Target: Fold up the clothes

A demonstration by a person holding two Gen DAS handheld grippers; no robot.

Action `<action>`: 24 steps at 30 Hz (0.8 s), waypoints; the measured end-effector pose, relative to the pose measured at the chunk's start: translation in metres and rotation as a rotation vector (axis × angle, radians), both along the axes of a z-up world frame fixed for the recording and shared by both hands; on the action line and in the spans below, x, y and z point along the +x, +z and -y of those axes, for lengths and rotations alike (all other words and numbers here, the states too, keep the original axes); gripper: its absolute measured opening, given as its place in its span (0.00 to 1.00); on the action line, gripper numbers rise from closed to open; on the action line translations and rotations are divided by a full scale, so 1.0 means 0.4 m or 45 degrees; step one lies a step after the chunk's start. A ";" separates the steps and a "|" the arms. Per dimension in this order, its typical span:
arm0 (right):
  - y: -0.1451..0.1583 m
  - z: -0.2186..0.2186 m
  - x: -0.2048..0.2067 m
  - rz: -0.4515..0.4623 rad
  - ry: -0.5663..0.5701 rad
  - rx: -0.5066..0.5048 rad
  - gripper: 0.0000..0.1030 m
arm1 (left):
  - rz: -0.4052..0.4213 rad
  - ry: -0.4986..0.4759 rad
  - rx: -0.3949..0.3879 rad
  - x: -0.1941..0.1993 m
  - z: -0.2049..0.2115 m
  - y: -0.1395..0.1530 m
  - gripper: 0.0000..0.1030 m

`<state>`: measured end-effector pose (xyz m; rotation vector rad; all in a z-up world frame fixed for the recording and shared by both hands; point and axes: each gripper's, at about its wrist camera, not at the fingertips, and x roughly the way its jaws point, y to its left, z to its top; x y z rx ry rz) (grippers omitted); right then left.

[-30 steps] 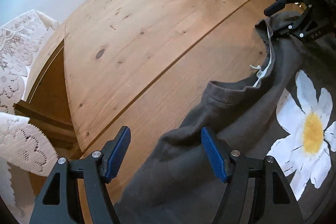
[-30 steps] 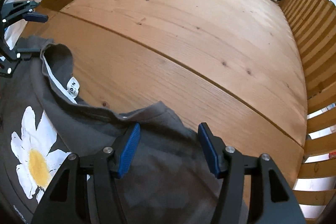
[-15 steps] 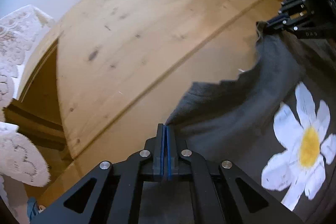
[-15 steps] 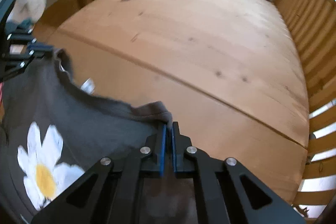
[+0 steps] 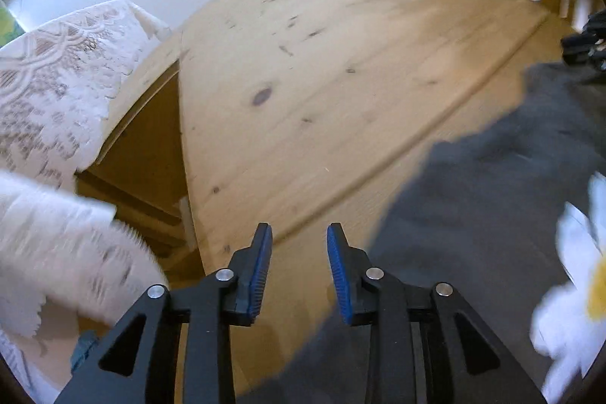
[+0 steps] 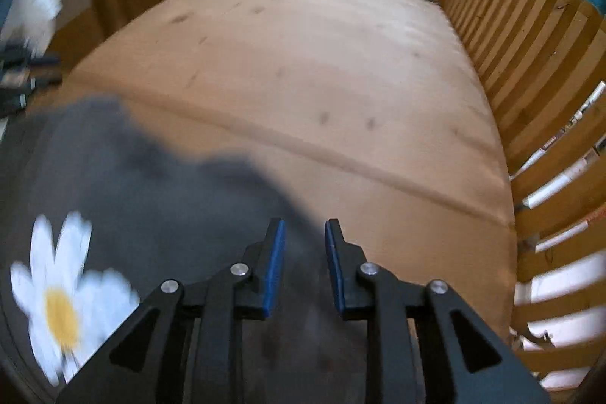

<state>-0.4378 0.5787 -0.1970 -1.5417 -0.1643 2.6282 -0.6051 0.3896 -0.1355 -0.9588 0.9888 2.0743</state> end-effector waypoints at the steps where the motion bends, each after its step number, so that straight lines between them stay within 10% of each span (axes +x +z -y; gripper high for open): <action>1: -0.009 0.017 0.030 0.029 0.031 0.004 0.22 | 0.042 -0.040 0.012 0.023 0.020 0.004 0.32; 6: -0.044 -0.015 0.083 0.062 -0.060 0.009 0.33 | 0.157 -0.080 -0.080 0.070 0.090 -0.069 0.38; 10: -0.021 -0.015 0.091 0.035 -0.111 -0.015 0.51 | 0.077 0.114 -0.114 0.017 0.201 -0.060 0.42; 15: 0.014 0.010 0.098 0.000 -0.139 -0.024 0.26 | 0.034 0.280 -0.077 0.006 0.364 -0.013 0.40; 24: 0.023 0.257 0.156 0.074 0.092 -0.133 0.24 | 0.215 0.215 -0.085 0.168 0.528 -0.085 0.42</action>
